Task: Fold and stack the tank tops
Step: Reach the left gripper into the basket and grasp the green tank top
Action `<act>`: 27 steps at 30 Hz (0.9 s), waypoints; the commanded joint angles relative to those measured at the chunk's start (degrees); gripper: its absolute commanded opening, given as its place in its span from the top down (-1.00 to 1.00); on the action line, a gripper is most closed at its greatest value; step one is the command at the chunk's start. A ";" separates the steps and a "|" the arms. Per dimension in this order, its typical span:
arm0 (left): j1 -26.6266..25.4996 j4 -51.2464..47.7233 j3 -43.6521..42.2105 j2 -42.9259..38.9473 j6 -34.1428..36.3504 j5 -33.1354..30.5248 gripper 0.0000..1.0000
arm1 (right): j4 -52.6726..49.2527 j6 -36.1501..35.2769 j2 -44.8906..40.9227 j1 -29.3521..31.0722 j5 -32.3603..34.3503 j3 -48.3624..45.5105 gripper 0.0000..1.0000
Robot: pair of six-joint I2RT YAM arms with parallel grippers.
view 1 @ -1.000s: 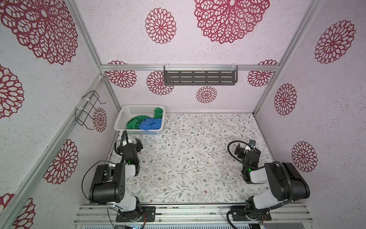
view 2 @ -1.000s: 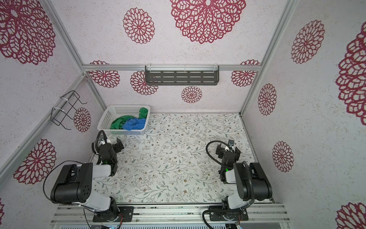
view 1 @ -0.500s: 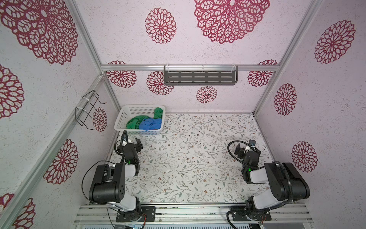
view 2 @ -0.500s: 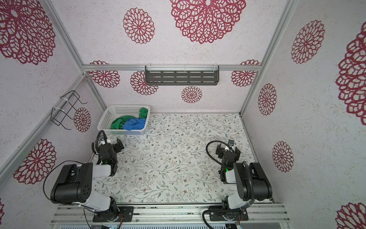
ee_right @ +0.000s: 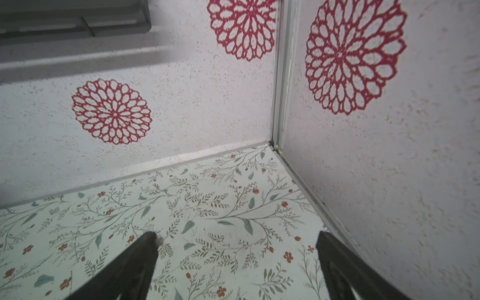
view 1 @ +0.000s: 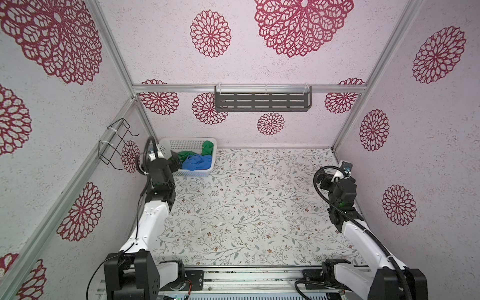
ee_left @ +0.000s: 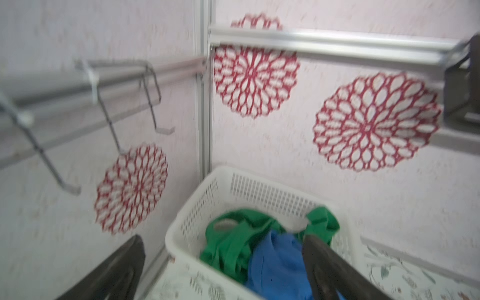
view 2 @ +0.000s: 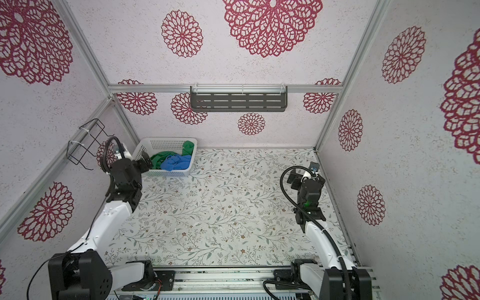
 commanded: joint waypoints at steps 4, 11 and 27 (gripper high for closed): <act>-0.48 -28.07 19.83 20.48 3.69 13.75 -0.80 | -22.80 6.72 -0.38 0.12 -8.59 0.34 -0.98; 1.93 -46.19 49.92 44.92 0.14 15.26 -0.75 | -28.58 7.42 -4.65 0.57 -9.69 -0.67 -0.97; 7.10 -43.24 55.32 58.43 -14.23 20.66 -0.42 | -32.24 8.91 -8.66 0.64 -9.78 -3.15 -0.98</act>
